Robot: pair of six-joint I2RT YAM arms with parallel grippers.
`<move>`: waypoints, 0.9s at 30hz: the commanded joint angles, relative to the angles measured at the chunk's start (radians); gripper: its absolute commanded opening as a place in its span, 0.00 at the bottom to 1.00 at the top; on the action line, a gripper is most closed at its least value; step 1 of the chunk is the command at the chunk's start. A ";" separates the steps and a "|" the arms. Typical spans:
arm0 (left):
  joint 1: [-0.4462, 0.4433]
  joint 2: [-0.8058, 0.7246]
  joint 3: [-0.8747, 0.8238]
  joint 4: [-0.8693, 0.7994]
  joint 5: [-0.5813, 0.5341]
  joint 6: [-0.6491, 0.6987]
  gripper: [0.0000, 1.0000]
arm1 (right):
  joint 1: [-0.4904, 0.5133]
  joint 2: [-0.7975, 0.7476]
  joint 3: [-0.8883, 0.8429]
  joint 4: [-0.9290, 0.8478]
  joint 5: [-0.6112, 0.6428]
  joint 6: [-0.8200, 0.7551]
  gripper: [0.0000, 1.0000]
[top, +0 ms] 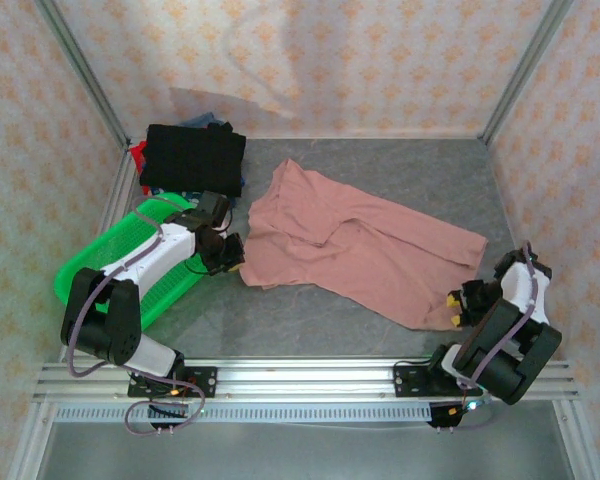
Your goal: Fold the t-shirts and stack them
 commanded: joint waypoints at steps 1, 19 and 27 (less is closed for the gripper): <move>-0.002 -0.014 0.004 -0.025 -0.022 0.015 0.00 | -0.011 -0.051 0.036 -0.035 0.115 0.030 0.40; 0.026 0.030 0.092 -0.062 -0.072 0.073 0.00 | 0.065 0.265 0.124 0.353 -0.008 0.085 0.29; 0.065 0.061 0.131 -0.092 -0.126 0.091 0.00 | 0.071 0.427 0.207 0.393 0.170 0.164 0.22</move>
